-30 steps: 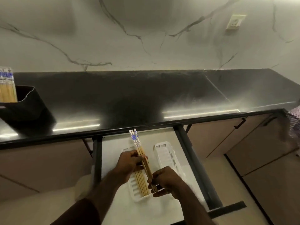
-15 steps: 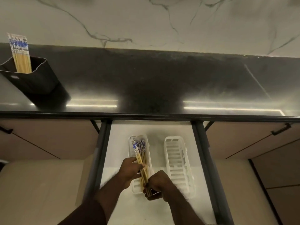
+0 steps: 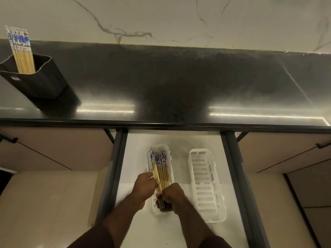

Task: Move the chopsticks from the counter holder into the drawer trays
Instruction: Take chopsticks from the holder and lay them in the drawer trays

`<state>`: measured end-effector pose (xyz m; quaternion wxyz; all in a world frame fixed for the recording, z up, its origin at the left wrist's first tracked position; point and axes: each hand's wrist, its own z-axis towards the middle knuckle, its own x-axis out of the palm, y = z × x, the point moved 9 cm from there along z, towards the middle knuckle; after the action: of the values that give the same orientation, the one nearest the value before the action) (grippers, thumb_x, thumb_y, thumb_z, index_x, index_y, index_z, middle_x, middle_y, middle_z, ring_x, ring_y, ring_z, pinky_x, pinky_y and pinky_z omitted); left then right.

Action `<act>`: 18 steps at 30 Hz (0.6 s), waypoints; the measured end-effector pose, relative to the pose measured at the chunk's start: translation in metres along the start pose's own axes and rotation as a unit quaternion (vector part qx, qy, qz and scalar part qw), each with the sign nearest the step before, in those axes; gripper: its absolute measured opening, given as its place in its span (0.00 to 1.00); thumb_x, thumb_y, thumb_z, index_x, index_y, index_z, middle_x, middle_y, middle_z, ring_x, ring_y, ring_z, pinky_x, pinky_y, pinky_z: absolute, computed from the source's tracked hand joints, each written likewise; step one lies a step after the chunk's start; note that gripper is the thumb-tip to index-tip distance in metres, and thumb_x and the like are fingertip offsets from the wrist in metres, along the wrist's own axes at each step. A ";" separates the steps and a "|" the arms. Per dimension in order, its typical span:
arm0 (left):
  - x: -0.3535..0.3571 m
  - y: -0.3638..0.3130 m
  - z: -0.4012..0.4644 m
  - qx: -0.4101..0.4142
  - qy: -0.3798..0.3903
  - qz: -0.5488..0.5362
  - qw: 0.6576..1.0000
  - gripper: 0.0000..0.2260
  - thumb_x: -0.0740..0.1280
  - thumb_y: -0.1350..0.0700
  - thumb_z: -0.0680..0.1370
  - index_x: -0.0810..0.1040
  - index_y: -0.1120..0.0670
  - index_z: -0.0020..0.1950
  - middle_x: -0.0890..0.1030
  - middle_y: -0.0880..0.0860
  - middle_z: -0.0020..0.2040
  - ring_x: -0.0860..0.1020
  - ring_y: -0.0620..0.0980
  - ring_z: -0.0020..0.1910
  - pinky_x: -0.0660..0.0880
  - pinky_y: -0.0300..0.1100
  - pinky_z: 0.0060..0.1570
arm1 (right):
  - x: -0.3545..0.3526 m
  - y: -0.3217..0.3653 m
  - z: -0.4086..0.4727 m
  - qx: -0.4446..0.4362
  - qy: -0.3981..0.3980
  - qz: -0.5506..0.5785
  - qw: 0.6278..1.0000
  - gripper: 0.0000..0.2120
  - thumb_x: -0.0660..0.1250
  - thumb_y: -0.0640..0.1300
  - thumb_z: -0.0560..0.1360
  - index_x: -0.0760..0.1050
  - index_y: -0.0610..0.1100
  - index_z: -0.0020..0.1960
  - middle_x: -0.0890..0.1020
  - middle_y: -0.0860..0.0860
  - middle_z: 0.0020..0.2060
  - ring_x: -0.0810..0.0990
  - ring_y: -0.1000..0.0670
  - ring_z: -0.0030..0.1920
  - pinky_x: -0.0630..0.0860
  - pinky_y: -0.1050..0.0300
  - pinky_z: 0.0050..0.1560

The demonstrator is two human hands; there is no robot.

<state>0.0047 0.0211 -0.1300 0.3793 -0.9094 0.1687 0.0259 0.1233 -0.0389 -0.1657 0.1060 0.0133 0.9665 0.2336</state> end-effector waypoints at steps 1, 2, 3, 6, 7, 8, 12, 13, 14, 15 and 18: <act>0.000 0.000 0.000 0.004 -0.003 0.013 1.000 0.16 0.63 0.64 0.79 0.74 0.60 0.66 0.79 0.49 0.48 0.78 0.52 0.52 0.76 0.44 0.51 | 0.002 -0.001 0.001 -0.001 -0.003 0.003 1.000 0.10 0.66 0.34 0.77 0.75 0.35 0.58 0.84 0.41 0.37 0.83 0.47 0.28 0.80 0.55 0.27; 0.000 0.000 0.001 0.007 -0.008 0.025 1.000 0.15 0.63 0.64 0.79 0.74 0.59 0.66 0.78 0.47 0.47 0.78 0.51 0.51 0.75 0.43 0.51 | 0.003 -0.002 0.002 -0.002 -0.006 0.003 1.000 0.10 0.66 0.35 0.78 0.75 0.36 0.58 0.84 0.41 0.38 0.84 0.47 0.30 0.82 0.55 0.29; 0.000 0.000 0.001 0.010 -0.012 0.038 0.999 0.15 0.63 0.64 0.79 0.74 0.59 0.65 0.78 0.47 0.47 0.77 0.50 0.50 0.75 0.43 0.51 | 0.005 -0.002 0.003 -0.004 -0.010 0.000 1.000 0.10 0.66 0.37 0.78 0.74 0.37 0.58 0.84 0.41 0.40 0.84 0.47 0.31 0.82 0.55 0.31; 0.001 0.000 0.004 0.014 -0.017 0.071 0.997 0.14 0.61 0.65 0.79 0.75 0.60 0.65 0.79 0.53 0.55 0.77 0.50 0.51 0.76 0.39 0.48 | 0.006 -0.002 0.006 -0.019 -0.027 -0.028 0.999 0.10 0.67 0.40 0.78 0.75 0.39 0.57 0.84 0.45 0.39 0.83 0.51 0.29 0.80 0.61 0.28; 0.003 0.000 0.004 0.017 -0.016 0.082 0.996 0.15 0.60 0.65 0.79 0.75 0.60 0.65 0.80 0.54 0.57 0.78 0.51 0.53 0.77 0.38 0.48 | 0.006 -0.002 0.007 -0.024 -0.029 -0.035 0.999 0.09 0.67 0.40 0.78 0.76 0.39 0.57 0.84 0.46 0.38 0.83 0.52 0.28 0.80 0.61 0.28; 0.004 0.000 0.005 0.019 -0.016 0.093 0.995 0.15 0.60 0.65 0.79 0.74 0.60 0.66 0.80 0.55 0.59 0.79 0.53 0.56 0.78 0.40 0.51 | 0.008 -0.003 0.008 -0.026 -0.029 -0.043 0.998 0.08 0.67 0.40 0.77 0.76 0.39 0.56 0.84 0.46 0.37 0.83 0.52 0.29 0.82 0.59 0.31; 0.010 0.000 0.006 0.016 -0.018 0.127 0.992 0.16 0.59 0.63 0.81 0.72 0.58 0.69 0.77 0.55 0.64 0.76 0.56 0.64 0.74 0.48 0.64 | 0.014 -0.004 0.011 -0.048 -0.034 -0.102 0.993 0.11 0.68 0.42 0.76 0.75 0.39 0.57 0.84 0.43 0.47 0.86 0.45 0.43 0.85 0.50 0.45; 0.012 0.002 0.006 0.014 -0.013 0.133 0.991 0.16 0.58 0.63 0.81 0.72 0.57 0.69 0.77 0.55 0.63 0.76 0.55 0.63 0.73 0.48 0.63 | 0.015 -0.003 0.011 -0.056 -0.040 -0.125 0.990 0.11 0.69 0.43 0.76 0.75 0.40 0.57 0.84 0.43 0.48 0.85 0.46 0.43 0.85 0.51 0.45; 0.014 0.003 0.007 0.012 -0.008 0.137 0.990 0.16 0.58 0.63 0.81 0.72 0.57 0.69 0.77 0.55 0.64 0.75 0.55 0.63 0.73 0.47 0.62 | 0.016 -0.003 0.011 -0.062 -0.047 -0.148 0.986 0.11 0.69 0.43 0.77 0.75 0.40 0.57 0.84 0.44 0.49 0.85 0.48 0.43 0.84 0.52 0.45; 0.016 0.004 0.007 0.008 -0.003 0.139 0.990 0.17 0.58 0.63 0.81 0.71 0.57 0.69 0.76 0.55 0.64 0.75 0.55 0.64 0.73 0.46 0.62 | 0.016 -0.002 0.012 -0.069 -0.052 -0.170 0.982 0.12 0.69 0.44 0.77 0.75 0.40 0.57 0.84 0.44 0.49 0.84 0.48 0.43 0.84 0.53 0.46; 0.021 0.009 0.009 -0.009 0.005 0.135 0.991 0.18 0.57 0.63 0.81 0.69 0.58 0.71 0.74 0.56 0.66 0.73 0.54 0.64 0.71 0.45 0.63 | 0.020 0.001 0.014 -0.088 -0.059 -0.236 0.966 0.15 0.68 0.45 0.77 0.75 0.40 0.61 0.83 0.44 0.54 0.84 0.45 0.52 0.82 0.52 0.55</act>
<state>0.0222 0.0155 -0.1463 0.3633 -0.8818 0.2917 0.0737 0.1065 -0.0304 -0.1811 0.2157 -0.2109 0.9100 0.2844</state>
